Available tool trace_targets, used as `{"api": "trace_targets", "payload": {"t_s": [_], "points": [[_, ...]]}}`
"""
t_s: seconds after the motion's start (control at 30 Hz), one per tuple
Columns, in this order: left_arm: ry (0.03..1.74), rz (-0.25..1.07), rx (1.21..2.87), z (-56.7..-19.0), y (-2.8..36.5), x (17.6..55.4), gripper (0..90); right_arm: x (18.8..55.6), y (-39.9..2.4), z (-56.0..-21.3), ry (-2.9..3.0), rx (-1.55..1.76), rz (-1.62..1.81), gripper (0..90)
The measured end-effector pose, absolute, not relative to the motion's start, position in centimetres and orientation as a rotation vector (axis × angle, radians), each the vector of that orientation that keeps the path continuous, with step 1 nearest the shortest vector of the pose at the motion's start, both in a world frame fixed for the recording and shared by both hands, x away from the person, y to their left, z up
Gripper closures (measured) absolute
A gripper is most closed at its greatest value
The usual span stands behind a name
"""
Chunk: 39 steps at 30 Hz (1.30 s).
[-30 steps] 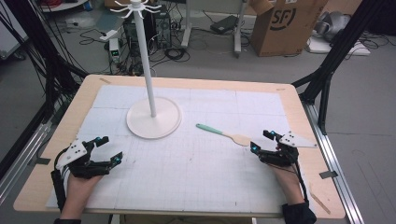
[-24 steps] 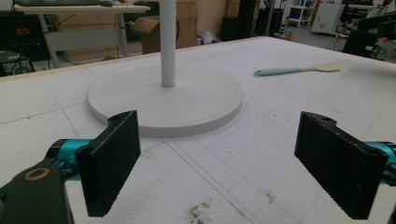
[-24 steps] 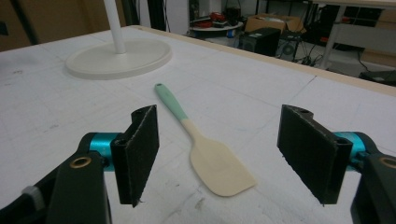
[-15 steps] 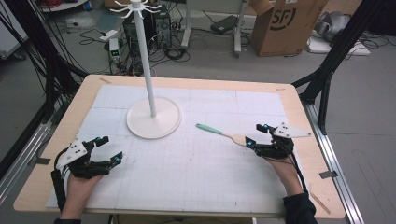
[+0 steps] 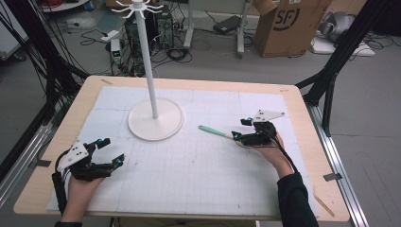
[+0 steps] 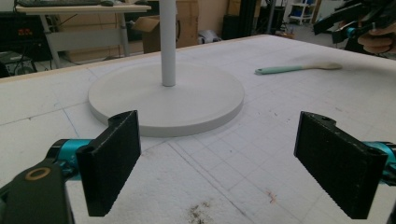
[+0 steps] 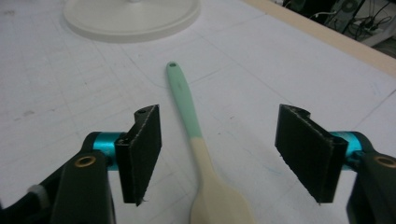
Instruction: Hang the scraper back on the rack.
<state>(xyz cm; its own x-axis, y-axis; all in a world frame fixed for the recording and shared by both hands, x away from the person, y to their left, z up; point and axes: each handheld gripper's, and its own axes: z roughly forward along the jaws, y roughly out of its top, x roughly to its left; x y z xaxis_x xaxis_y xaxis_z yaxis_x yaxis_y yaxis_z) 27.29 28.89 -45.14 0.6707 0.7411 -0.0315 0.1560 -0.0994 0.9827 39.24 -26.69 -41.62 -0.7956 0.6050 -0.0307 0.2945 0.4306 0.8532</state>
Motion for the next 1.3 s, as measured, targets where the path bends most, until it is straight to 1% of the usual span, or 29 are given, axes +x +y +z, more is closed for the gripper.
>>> {"api": "trace_targets", "payload": {"t_s": [0.13,0.17,0.33,0.4,0.47,0.67,0.7,0.73,0.77,0.8,0.83,0.87,0.93,1.1,1.13,1.3], "points": [[0.750,0.580,1.628,-45.1,28.9,27.3,15.4,40.6,-25.6,-42.5,2.418,0.781,1.241,38.6],[0.751,0.580,1.627,-45.1,28.9,27.3,15.4,40.6,-25.6,-42.5,2.418,0.781,1.241,38.6],[0.755,0.581,1.633,-45.1,28.8,27.3,15.5,41.4,-25.1,-43.6,2.483,0.755,1.180,48.7],[0.756,0.581,1.633,-45.1,28.8,27.3,15.5,41.5,-25.1,-43.8,2.494,0.764,1.175,49.9],[0.758,0.581,1.634,-45.1,28.8,27.3,15.7,41.9,-24.8,-44.0,2.528,0.749,1.158,55.0],[0.757,0.583,1.637,-45.1,28.8,27.3,15.7,42.1,-24.1,-44.2,2.573,0.717,1.117,61.3],[0.757,0.582,1.637,-45.1,28.8,27.3,15.7,42.1,-23.9,-44.5,2.587,0.719,1.111,64.4],[0.760,0.583,1.636,-45.1,28.8,27.3,15.7,42.1,-23.9,-44.5,2.587,0.719,1.111,64.4],[0.760,0.585,1.636,-45.1,28.8,27.3,15.7,42.1,-23.9,-44.5,2.594,0.721,1.115,67.0],[0.759,0.585,1.636,-45.1,28.8,27.3,15.7,42.1,-23.9,-44.5,2.594,0.721,1.115,67.0],[0.760,0.585,1.636,-45.1,28.8,27.3,15.7,42.1,-23.8,-44.5,2.601,0.705,1.116,70.8],[0.761,0.584,1.636,-45.1,28.8,27.3,15.7,42.1,-23.8,-44.5,2.601,0.705,1.116,70.8],[0.759,0.585,1.636,-45.1,28.8,27.3,15.8,42.2,-23.9,-44.5,2.614,0.706,1.129,73.8],[0.758,0.586,1.635,-45.1,28.7,27.3,15.8,42.2,-24.1,-44.6,2.621,0.732,1.146,76.4],[0.758,0.586,1.636,-45.1,28.7,27.3,15.9,42.2,-24.0,-44.5,2.625,0.738,1.140,78.9],[0.758,0.588,1.637,-45.1,28.7,27.3,16.3,42.2,-24.0,-44.6,2.623,0.741,1.142,80.1]]}}
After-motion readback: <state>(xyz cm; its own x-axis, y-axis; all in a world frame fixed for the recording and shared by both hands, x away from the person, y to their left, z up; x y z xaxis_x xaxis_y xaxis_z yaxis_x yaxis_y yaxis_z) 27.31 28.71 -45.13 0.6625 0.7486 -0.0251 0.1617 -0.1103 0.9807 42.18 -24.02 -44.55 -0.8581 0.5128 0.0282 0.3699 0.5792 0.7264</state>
